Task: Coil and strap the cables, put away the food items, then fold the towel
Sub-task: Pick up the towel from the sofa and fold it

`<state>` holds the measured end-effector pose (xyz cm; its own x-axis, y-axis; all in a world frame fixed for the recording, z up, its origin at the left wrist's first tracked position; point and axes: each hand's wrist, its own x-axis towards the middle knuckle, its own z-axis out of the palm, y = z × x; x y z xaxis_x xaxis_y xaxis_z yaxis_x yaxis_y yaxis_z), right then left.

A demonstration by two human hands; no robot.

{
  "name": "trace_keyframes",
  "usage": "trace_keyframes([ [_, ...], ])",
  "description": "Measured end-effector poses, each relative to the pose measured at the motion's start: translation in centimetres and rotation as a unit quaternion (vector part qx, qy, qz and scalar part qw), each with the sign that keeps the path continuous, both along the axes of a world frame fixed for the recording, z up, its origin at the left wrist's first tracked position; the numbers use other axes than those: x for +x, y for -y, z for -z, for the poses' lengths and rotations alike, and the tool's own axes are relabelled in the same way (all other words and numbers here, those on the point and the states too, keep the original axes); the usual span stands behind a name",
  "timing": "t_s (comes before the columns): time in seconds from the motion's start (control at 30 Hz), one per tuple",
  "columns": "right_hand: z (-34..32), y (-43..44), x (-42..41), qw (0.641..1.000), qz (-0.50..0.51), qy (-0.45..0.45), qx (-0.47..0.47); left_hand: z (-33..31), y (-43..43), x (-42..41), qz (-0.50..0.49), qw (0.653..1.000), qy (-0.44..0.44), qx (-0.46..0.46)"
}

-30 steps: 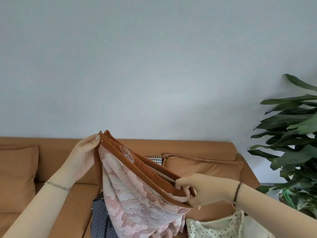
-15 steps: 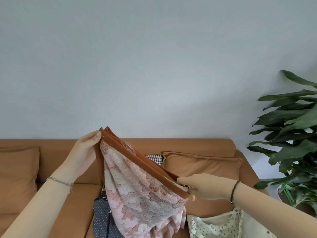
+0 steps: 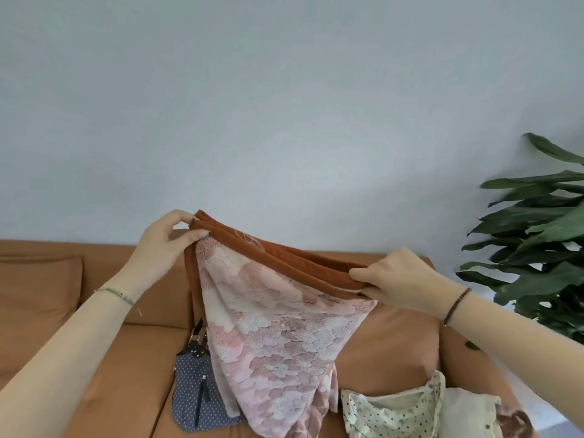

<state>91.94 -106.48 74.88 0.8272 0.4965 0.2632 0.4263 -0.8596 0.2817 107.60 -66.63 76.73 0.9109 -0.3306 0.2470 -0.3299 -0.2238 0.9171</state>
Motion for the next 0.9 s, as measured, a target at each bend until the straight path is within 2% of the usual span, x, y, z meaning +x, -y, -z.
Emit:
trace_keyframes([
  [0.1,-1.3,2.2,0.2,0.992,0.018,-0.017,-0.125,-0.5,0.6,-0.6,0.049,0.997,0.025,0.057],
  [0.2,-2.7,3.7,-0.8,0.982,0.104,-0.109,-0.118,-0.7,1.5,-1.0,0.085,0.994,0.018,0.059],
  [0.23,-3.1,3.9,-1.1,0.981,0.114,-0.118,-0.107,-0.7,1.8,-1.0,0.092,0.994,0.013,0.051],
  [0.3,-4.1,4.4,-1.1,0.975,0.122,-0.118,-0.144,-1.2,2.2,-0.8,0.101,0.993,0.025,0.046],
  [0.37,-6.6,5.4,-0.5,0.967,0.121,-0.056,-0.218,-2.8,2.5,-0.2,0.102,0.993,0.036,0.042],
  [0.43,-11.0,6.8,0.4,0.963,0.119,0.087,-0.225,-6.1,2.5,0.7,0.092,0.993,0.068,0.028],
  [0.5,-16.0,7.3,1.1,0.96,0.109,0.223,-0.13,-10.4,2.6,1.5,0.06,0.991,0.114,-0.02],
  [0.53,-18.0,7.1,1.4,0.96,0.114,0.244,-0.073,-12.3,2.7,2.0,0.043,0.989,0.133,-0.048],
  [0.6,-20.6,6.3,2.2,0.972,0.13,0.198,0.001,-15.1,2.8,3.1,0.021,0.983,0.168,-0.067],
  [0.67,-21.5,4.9,2.4,0.984,0.139,0.115,0.013,-15.7,3.0,4.2,0.017,0.984,0.177,-0.014],
  [0.7,-21.8,4.4,2.5,0.984,0.137,0.098,0.057,-15.5,3.1,4.6,0.014,0.986,0.168,0.002],
  [0.77,-22.2,3.3,2.4,0.961,0.111,0.078,0.242,-14.5,3.1,5.0,-0.012,0.989,0.146,-0.03],
  [0.8,-21.9,2.6,2.4,0.932,0.1,0.067,0.343,-13.7,3.2,5.0,-0.021,0.991,0.119,-0.064],
  [0.83,-21.4,2.1,2.4,0.909,0.099,0.052,0.401,-12.9,3.3,5.1,-0.013,0.993,0.075,-0.087],
  [0.87,-20.7,1.9,2.6,0.906,0.123,0.025,0.404,-12.1,3.6,4.9,0.013,0.996,0.022,-0.091],
  [0.9,-20.1,1.9,2.8,0.915,0.164,-0.01,0.368,-11.4,3.9,4.7,0.035,0.996,-0.026,-0.078],
])
